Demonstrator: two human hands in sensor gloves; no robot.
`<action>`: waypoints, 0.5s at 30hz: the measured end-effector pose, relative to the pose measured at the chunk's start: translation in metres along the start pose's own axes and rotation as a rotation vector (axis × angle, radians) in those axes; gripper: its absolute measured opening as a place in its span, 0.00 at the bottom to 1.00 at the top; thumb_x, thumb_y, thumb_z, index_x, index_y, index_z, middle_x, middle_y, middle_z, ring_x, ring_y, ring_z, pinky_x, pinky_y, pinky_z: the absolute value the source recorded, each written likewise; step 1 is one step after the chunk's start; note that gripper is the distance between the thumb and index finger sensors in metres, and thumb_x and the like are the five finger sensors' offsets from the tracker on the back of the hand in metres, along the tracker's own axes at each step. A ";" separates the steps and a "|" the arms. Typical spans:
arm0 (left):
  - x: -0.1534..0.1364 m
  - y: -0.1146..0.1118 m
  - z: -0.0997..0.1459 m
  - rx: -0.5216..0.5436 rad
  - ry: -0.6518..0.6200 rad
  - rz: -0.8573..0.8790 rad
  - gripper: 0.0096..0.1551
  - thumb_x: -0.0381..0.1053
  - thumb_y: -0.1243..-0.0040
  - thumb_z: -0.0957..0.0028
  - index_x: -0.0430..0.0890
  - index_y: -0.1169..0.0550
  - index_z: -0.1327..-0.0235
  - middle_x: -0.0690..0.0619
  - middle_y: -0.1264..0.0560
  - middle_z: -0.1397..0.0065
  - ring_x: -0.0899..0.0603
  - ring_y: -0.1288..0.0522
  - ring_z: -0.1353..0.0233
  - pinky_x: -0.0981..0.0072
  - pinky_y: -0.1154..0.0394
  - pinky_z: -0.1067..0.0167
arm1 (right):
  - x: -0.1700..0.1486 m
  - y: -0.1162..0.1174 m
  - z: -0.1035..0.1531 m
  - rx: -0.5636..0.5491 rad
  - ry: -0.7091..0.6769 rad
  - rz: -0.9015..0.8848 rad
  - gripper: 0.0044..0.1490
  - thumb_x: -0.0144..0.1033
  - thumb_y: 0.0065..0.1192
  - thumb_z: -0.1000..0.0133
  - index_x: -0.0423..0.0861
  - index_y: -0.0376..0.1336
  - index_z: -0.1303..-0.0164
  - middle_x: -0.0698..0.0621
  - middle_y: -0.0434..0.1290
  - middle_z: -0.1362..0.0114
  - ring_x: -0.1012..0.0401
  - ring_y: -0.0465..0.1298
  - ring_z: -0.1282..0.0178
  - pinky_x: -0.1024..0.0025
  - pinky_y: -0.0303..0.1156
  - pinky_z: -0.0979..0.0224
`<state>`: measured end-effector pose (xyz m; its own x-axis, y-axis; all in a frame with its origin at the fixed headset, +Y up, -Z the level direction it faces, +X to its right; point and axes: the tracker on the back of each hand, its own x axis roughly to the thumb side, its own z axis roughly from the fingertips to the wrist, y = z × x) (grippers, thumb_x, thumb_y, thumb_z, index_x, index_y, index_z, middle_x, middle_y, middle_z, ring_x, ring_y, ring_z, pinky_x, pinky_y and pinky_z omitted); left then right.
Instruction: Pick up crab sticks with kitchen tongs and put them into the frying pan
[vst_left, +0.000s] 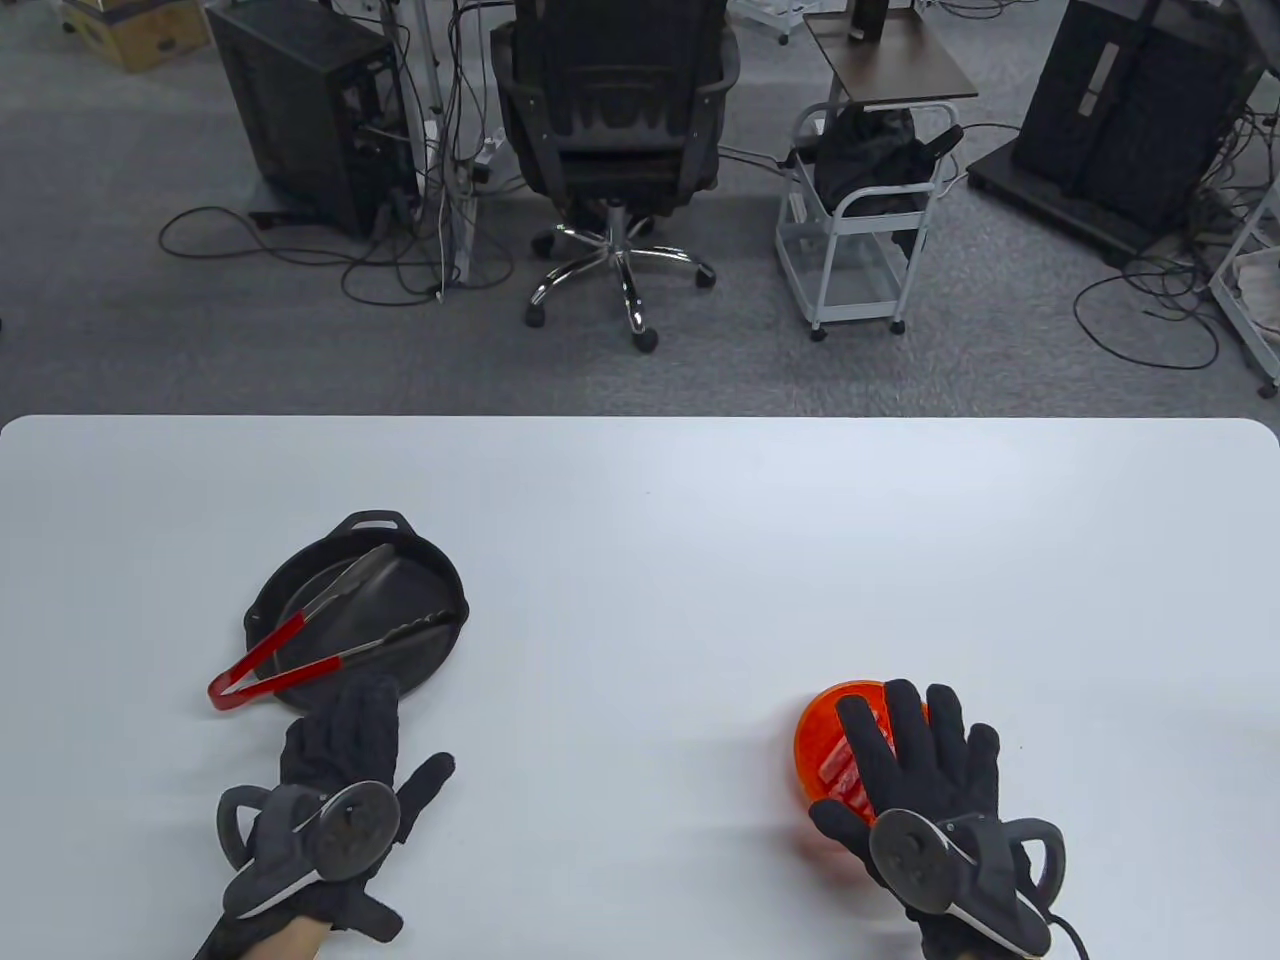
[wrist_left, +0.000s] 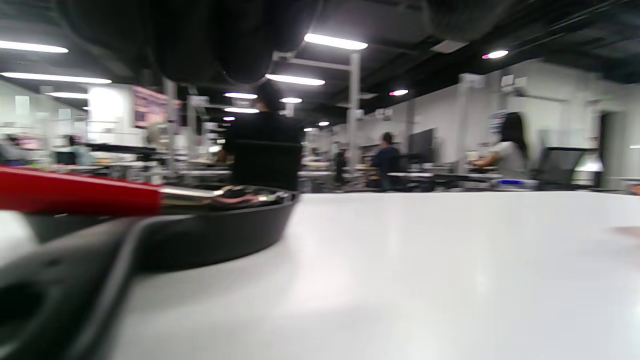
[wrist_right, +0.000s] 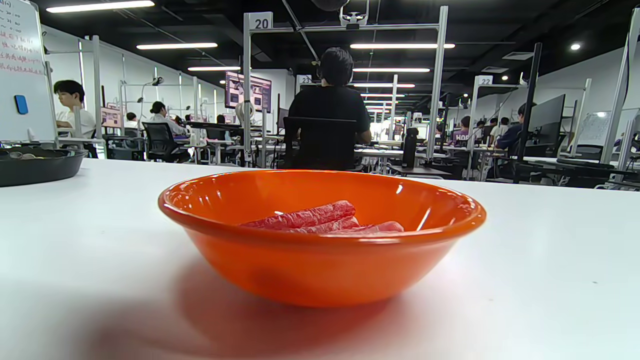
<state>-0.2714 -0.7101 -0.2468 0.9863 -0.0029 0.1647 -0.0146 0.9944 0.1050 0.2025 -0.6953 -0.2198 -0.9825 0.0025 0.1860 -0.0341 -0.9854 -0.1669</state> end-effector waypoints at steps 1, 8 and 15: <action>-0.002 -0.001 -0.001 -0.022 0.028 -0.002 0.54 0.71 0.61 0.31 0.29 0.47 0.13 0.26 0.40 0.17 0.20 0.36 0.24 0.26 0.37 0.34 | 0.000 0.000 0.000 -0.001 -0.001 0.000 0.57 0.73 0.30 0.46 0.58 0.26 0.11 0.39 0.38 0.07 0.36 0.38 0.11 0.27 0.43 0.19; -0.016 -0.012 -0.003 -0.163 0.357 -0.088 0.54 0.69 0.59 0.31 0.24 0.43 0.17 0.21 0.35 0.22 0.18 0.27 0.33 0.30 0.28 0.40 | -0.001 0.000 0.000 -0.006 0.004 -0.012 0.57 0.72 0.31 0.46 0.58 0.27 0.11 0.39 0.38 0.07 0.35 0.39 0.12 0.28 0.44 0.19; -0.033 -0.028 -0.008 -0.319 0.507 -0.094 0.58 0.72 0.56 0.33 0.21 0.39 0.20 0.19 0.30 0.26 0.20 0.21 0.39 0.33 0.23 0.46 | 0.000 -0.001 -0.001 -0.014 0.011 -0.022 0.57 0.72 0.32 0.45 0.57 0.27 0.11 0.38 0.39 0.07 0.35 0.39 0.12 0.27 0.44 0.20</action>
<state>-0.3025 -0.7365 -0.2633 0.9373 -0.1198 -0.3272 0.0492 0.9751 -0.2161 0.2027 -0.6942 -0.2206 -0.9835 0.0259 0.1791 -0.0581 -0.9825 -0.1769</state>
